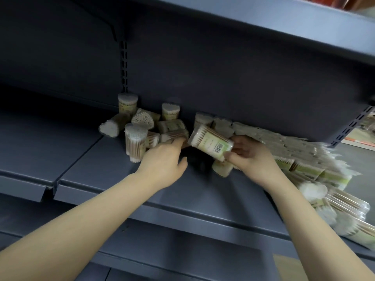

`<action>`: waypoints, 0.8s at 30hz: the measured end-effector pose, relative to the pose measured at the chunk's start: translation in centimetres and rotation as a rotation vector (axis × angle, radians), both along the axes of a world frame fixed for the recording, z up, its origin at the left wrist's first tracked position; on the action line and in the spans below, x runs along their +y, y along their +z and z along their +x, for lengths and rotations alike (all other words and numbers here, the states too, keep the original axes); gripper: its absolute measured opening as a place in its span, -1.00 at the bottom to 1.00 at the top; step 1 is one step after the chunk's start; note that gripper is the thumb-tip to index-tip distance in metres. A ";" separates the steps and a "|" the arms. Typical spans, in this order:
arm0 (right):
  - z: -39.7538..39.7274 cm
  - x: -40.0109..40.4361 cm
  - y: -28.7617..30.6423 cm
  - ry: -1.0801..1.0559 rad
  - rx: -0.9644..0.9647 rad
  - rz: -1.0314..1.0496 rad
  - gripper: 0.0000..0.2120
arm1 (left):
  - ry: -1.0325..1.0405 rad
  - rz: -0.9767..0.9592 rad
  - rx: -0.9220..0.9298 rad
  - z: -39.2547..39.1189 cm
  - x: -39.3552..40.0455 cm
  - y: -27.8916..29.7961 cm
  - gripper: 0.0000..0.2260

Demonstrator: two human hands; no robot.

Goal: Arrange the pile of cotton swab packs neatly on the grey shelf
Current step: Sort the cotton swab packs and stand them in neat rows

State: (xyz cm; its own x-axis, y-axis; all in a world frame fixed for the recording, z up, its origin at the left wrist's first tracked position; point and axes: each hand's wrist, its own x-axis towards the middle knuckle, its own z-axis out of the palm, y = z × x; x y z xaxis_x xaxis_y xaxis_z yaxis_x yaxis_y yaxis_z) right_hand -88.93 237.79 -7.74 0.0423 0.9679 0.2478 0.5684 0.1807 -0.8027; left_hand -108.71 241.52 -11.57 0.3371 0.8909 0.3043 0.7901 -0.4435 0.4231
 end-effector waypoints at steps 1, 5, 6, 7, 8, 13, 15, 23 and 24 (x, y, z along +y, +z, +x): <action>0.2 -0.2 0.0 0.010 0.042 -0.001 -0.76 | -0.008 0.005 -0.019 0.4 0.1 0.0 -0.65; 1.3 -0.6 -0.5 0.007 0.142 -0.007 -0.81 | -0.075 0.026 -0.115 2.1 0.1 0.0 -0.67; 1.6 -0.7 -0.5 0.001 0.148 -0.005 -0.81 | -0.085 0.036 -0.150 2.5 0.2 -0.1 -0.70; 1.8 -0.8 -0.5 0.003 0.142 -0.004 -0.81 | -0.093 0.040 -0.195 2.8 0.4 -0.1 -0.72; 1.9 -0.9 -0.5 0.008 0.132 -0.005 -0.81 | -0.105 0.035 -0.252 3.2 0.5 -0.1 -0.73; 2.1 -1.5 -0.7 0.114 0.066 -0.025 -0.75 | -0.181 -0.047 -0.494 4.4 0.4 0.8 -0.64; 2.3 -1.7 -1.0 0.134 0.035 -0.035 -0.75 | -0.208 -0.054 -0.546 4.7 0.2 1.1 -0.61; 2.4 -1.9 -1.3 0.156 0.011 -0.047 -0.60 | -0.291 -0.114 -0.676 5.6 -0.1 1.3 -0.61; 2.4 -1.8 -1.4 0.156 0.039 -0.052 -0.57 | -0.289 -0.119 -0.683 5.6 -0.1 1.3 -0.62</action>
State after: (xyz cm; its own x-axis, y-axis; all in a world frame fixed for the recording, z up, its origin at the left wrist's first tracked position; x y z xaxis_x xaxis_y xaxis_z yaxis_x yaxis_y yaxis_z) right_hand -86.53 235.95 -9.17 -0.1008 0.9749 0.1985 0.5045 0.2220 -0.8344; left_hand -103.10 241.41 -10.28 0.3336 0.8353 0.4371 0.1935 -0.5145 0.8354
